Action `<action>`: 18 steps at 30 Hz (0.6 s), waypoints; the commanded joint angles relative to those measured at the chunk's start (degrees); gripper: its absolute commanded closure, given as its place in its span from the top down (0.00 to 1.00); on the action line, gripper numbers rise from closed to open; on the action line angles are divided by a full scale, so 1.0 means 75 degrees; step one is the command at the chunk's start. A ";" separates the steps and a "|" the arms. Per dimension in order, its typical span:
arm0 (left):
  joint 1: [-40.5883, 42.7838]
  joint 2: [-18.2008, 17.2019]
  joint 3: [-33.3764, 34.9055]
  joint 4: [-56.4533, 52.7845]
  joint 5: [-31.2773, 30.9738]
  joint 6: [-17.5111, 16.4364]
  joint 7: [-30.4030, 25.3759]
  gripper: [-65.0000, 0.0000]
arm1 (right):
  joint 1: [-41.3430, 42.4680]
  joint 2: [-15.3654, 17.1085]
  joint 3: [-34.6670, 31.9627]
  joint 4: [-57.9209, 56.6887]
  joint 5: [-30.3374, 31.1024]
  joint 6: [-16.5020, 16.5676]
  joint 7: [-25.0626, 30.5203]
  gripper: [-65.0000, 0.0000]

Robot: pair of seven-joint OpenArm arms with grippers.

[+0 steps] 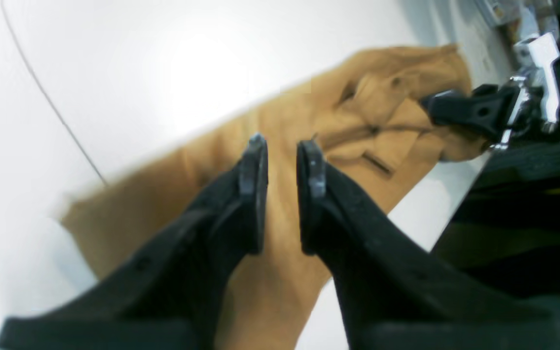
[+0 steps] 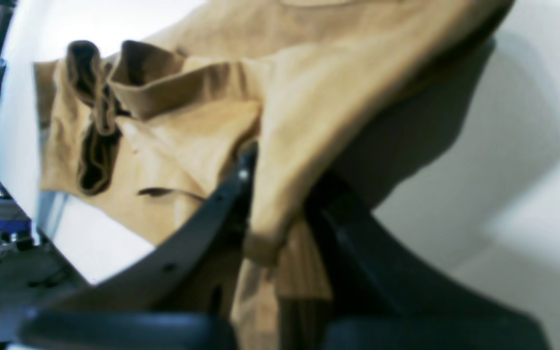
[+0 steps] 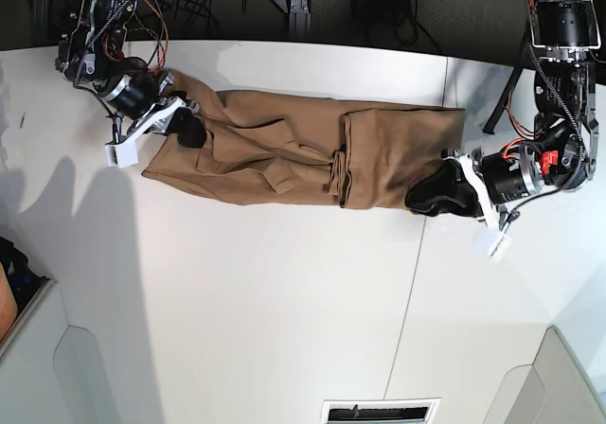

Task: Layout the t-shirt on the table in an organized manner, then fold the t-shirt properly
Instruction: 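Regrasp the strip end with the right gripper while the left gripper holds, then fold the strip end with the right gripper toward the left gripper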

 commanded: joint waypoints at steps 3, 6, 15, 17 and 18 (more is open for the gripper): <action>-0.0128 -0.0291 -0.0058 0.0554 -0.0070 -0.0063 -0.0105 0.21 | 0.0119 0.0134 0.0015 0.0105 -0.0224 0.0052 0.0227 0.00; -0.0076 -0.0493 -0.0058 0.0560 0.0149 -0.0063 -0.0105 0.21 | 0.0239 0.0437 0.0079 0.0105 -0.0460 0.0052 0.0268 0.00; 0.1174 -0.0603 -0.0055 0.0525 0.0562 -0.0063 -0.0367 0.21 | 0.0527 0.1641 0.0673 0.0105 -0.0259 0.0020 0.0271 0.00; 0.1314 -0.0347 -0.0038 0.0525 0.0650 -0.0063 -0.0396 0.21 | 0.0551 0.1743 0.0673 0.0105 -0.0143 -0.0003 0.0248 0.00; 0.1364 -0.0169 0.0009 0.0525 0.0804 -0.0063 -0.0420 0.20 | 0.0554 0.1766 0.0673 0.0105 -0.0102 0.0000 0.0239 0.00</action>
